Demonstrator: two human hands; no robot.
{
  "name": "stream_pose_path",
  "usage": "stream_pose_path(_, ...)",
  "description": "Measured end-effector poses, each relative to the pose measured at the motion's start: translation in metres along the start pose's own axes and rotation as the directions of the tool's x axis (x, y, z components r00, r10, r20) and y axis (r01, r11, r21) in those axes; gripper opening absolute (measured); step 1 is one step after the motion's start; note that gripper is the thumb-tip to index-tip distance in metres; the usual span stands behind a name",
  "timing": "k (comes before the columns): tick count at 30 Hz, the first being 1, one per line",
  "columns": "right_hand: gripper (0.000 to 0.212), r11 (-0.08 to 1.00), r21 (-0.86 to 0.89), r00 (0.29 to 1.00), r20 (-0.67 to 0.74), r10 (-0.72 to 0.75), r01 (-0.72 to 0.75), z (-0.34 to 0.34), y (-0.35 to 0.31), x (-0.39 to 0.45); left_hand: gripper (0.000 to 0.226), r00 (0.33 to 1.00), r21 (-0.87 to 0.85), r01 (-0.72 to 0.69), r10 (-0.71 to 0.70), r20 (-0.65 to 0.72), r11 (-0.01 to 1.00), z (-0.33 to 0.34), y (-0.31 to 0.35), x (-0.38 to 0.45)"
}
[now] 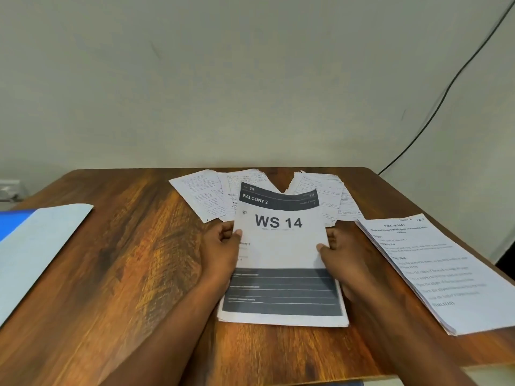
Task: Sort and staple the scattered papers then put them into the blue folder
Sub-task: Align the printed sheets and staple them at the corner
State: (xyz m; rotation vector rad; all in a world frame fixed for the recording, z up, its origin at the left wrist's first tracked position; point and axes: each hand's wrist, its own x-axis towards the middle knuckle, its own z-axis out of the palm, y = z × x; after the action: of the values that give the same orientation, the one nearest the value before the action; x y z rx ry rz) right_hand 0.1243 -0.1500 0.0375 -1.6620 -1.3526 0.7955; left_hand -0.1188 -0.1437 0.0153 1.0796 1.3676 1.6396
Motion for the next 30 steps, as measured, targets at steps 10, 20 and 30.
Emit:
stream_pose_path(10,0.030,0.998,-0.059,0.986,-0.163,-0.027,0.018,-0.097,-0.009,0.014,0.054,0.867,0.070,-0.134,0.083,0.491,0.989,0.059,0.024,-0.044)
stream_pose_path(20,0.020,0.964,-0.261,0.899,-0.432,-0.073,-0.047,-0.216,0.032,0.029,0.018,0.822,0.211,0.084,-0.187,0.538,0.974,0.178,0.043,-0.087)
stream_pose_path(30,0.019,0.866,-0.448,0.894,-0.448,-0.003,-0.221,-0.237,0.068,0.056,0.028,0.768,0.278,0.026,-0.197,0.609,0.960,0.236,0.031,-0.092)
